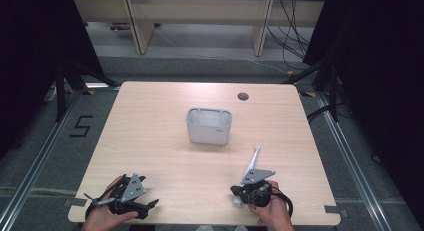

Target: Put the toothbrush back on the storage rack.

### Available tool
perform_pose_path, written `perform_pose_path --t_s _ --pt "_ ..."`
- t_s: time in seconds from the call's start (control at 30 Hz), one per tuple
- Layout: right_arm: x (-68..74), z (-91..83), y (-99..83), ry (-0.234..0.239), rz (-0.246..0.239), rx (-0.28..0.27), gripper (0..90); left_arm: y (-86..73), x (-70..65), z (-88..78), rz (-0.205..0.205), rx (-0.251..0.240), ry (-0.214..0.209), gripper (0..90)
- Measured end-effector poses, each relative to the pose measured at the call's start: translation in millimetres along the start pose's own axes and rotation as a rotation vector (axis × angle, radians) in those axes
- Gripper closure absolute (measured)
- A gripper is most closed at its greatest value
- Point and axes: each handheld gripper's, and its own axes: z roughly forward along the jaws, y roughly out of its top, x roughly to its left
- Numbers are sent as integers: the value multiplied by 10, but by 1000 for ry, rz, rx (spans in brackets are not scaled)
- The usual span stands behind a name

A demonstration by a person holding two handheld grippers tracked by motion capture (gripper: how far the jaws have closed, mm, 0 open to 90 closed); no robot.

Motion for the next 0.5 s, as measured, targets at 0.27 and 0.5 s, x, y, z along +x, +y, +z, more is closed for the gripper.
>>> perform_pose_path --t_s 0.27,0.5 --pt "-16 -104 -106 -3 17 -3 880 -1 0 -4 -5 0 -2 155" --pt "-60 -198 -217 -17 52 -6 878 -1 6 -6 7 11 0 155"
